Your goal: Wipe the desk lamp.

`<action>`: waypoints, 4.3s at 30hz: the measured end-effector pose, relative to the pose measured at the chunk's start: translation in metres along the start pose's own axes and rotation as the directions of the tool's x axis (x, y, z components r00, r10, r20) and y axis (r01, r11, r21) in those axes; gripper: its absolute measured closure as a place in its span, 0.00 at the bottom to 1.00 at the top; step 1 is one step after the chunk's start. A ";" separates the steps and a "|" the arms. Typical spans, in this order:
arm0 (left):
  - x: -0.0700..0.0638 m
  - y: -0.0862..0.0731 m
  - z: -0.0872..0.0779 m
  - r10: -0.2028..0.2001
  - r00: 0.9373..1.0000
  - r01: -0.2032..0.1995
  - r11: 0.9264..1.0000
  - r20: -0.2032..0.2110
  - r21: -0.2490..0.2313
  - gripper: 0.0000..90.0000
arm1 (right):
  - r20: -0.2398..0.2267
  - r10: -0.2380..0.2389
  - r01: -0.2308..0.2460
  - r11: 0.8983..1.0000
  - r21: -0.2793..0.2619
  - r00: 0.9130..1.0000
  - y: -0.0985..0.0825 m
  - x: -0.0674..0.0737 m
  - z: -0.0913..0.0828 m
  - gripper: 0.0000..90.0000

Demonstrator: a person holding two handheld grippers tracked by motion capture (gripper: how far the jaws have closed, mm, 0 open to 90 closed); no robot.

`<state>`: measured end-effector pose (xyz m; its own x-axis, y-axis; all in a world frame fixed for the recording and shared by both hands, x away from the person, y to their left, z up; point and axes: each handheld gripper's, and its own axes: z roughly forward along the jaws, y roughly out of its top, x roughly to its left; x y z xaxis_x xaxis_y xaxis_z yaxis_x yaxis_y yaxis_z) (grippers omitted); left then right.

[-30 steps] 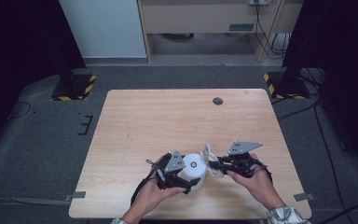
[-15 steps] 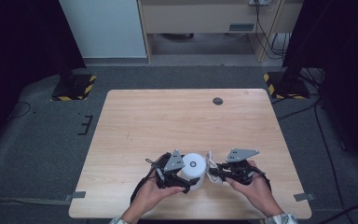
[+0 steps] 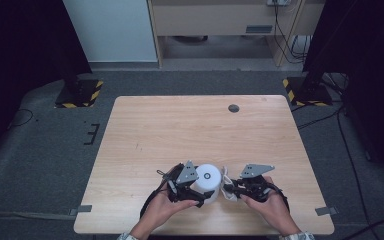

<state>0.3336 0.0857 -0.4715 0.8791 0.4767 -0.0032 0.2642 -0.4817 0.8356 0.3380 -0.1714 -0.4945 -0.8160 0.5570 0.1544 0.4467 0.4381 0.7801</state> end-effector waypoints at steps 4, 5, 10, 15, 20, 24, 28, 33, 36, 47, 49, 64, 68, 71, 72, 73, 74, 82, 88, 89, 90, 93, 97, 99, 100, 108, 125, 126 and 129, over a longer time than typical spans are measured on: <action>0.000 0.000 0.000 0.000 1.000 0.000 1.000 0.000 0.003 0.09 | -0.002 -0.004 0.003 0.999 -0.053 1.000 0.007 0.004 -0.013 0.85; 0.000 0.000 0.001 0.000 1.000 0.001 1.000 -0.002 0.003 0.09 | -0.004 -0.003 0.002 0.997 -0.074 1.000 0.010 0.005 -0.017 0.85; 0.000 0.000 0.001 -0.003 1.000 0.003 1.000 -0.004 0.004 0.09 | 0.004 -0.027 0.028 0.996 -0.080 1.000 0.021 0.007 -0.024 0.85; 0.000 0.000 0.001 -0.001 1.000 0.001 1.000 0.002 0.004 0.09 | 0.001 -0.004 0.005 0.999 -0.043 1.000 0.014 0.000 -0.010 0.85; 0.000 -0.001 0.001 -0.001 1.000 0.001 1.000 0.000 0.005 0.09 | -0.002 0.013 -0.013 1.000 0.009 1.000 0.004 -0.005 0.005 0.85; 0.000 -0.001 0.001 0.000 1.000 0.000 1.000 0.000 0.006 0.09 | -0.001 0.023 -0.023 1.000 -0.010 1.000 0.007 -0.009 0.005 0.85; 0.000 -0.001 0.001 0.000 1.000 0.000 1.000 0.001 0.006 0.09 | -0.004 0.019 -0.020 1.000 -0.010 1.000 0.014 -0.014 0.009 0.85; 0.000 -0.001 0.001 0.001 1.000 -0.001 1.000 0.001 0.004 0.09 | -0.001 0.021 -0.021 1.000 0.024 1.000 0.008 -0.014 0.016 0.85; 0.000 -0.001 0.001 0.000 1.000 0.000 1.000 0.002 0.003 0.09 | -0.006 0.025 -0.025 0.999 0.035 1.000 0.001 -0.012 0.017 0.85; -0.001 -0.002 0.001 -0.004 1.000 0.004 1.000 0.001 0.002 0.09 | -0.028 0.007 -0.005 0.998 0.058 1.000 -0.013 0.001 0.011 0.85; -0.001 -0.002 0.001 -0.003 1.000 0.003 1.000 0.000 0.003 0.09 | -0.036 0.004 -0.002 0.999 0.053 0.999 -0.015 0.004 0.007 0.85; -0.001 -0.001 0.002 -0.001 1.000 0.001 1.000 0.000 0.007 0.09 | -0.004 -0.029 0.029 0.997 -0.077 1.000 0.027 0.008 -0.027 0.85; -0.001 -0.001 0.002 -0.001 1.000 0.001 1.000 -0.001 0.007 0.09 | -0.004 -0.005 0.005 0.999 -0.041 1.000 0.022 -0.001 -0.013 0.85; -0.001 -0.001 0.002 0.000 1.000 0.000 1.000 -0.002 0.007 0.09 | -0.009 0.035 -0.035 0.999 -0.008 0.999 0.013 -0.006 0.002 0.85; -0.001 -0.001 0.002 0.002 1.000 -0.002 1.000 -0.002 0.009 0.09 | -0.005 0.034 -0.034 0.999 0.007 0.999 0.011 -0.007 0.005 0.85; -0.002 -0.001 0.002 0.001 1.000 -0.001 1.000 -0.003 0.009 0.09 | -0.002 0.038 -0.038 0.999 0.014 0.999 0.009 -0.006 0.007 0.85; -0.002 -0.001 0.002 0.001 1.000 -0.001 1.000 -0.003 0.009 0.09 | 0.000 0.041 -0.041 0.999 0.025 0.999 0.006 -0.007 0.010 0.85; -0.002 -0.001 0.002 0.002 1.000 -0.002 1.000 -0.004 0.010 0.09 | 0.003 0.033 -0.033 0.999 0.043 0.999 -0.010 0.001 0.012 0.86; -0.002 -0.001 0.002 0.002 1.000 -0.002 1.000 -0.004 0.010 0.09 | -0.011 0.018 -0.018 1.000 0.019 1.000 -0.014 0.012 0.002 0.86; -0.002 -0.001 0.002 0.002 1.000 -0.002 1.000 -0.004 0.010 0.09 | -0.015 0.013 -0.013 1.000 0.008 1.000 -0.013 0.014 -0.002 0.86; -0.002 -0.001 0.002 0.002 1.000 -0.002 1.000 -0.004 0.010 0.09 | -0.015 0.013 -0.013 1.000 -0.005 1.000 -0.011 0.016 -0.005 0.86; -0.002 -0.001 0.002 0.003 1.000 -0.003 1.000 -0.004 0.010 0.09 | -0.018 0.011 -0.012 0.999 -0.053 1.000 -0.003 0.019 -0.015 0.86; -0.002 -0.001 0.002 0.003 1.000 -0.002 1.000 -0.005 0.011 0.09 | -0.004 -0.008 0.007 0.995 -0.098 1.000 0.011 0.022 -0.028 0.85; -0.002 -0.001 0.002 0.002 1.000 -0.002 1.000 -0.004 0.011 0.09 | 0.003 -0.015 0.016 0.995 -0.103 1.000 0.014 0.022 -0.030 0.85; -0.002 -0.001 0.002 0.003 1.000 -0.003 1.000 -0.004 0.012 0.09 | 0.002 -0.015 0.015 0.995 -0.102 1.000 0.014 0.021 -0.030 0.85; -0.002 -0.001 0.002 0.004 1.000 -0.004 1.000 -0.004 0.012 0.09 | -0.013 0.001 -0.002 0.996 -0.087 1.000 0.003 0.024 -0.024 0.86; -0.002 -0.001 0.003 0.005 1.000 -0.005 1.000 -0.005 0.013 0.09 | -0.036 -0.029 0.026 0.995 -0.101 0.999 0.003 0.038 -0.028 0.85; -0.002 -0.001 0.003 0.005 1.000 -0.005 1.000 -0.005 0.013 0.09 | -0.042 -0.030 0.027 0.996 -0.086 0.999 -0.001 0.040 -0.024 0.86; -0.002 -0.001 0.003 0.003 1.000 -0.003 1.000 -0.007 0.014 0.09 | -0.043 -0.042 0.039 0.998 -0.057 0.998 -0.007 0.043 -0.016 0.85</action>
<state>0.3329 0.0833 -0.4737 0.8772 0.4801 0.0032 0.2672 -0.4938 0.8275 0.2938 -0.1622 -0.4836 -0.8489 0.5075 0.1475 0.3927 0.4189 0.8187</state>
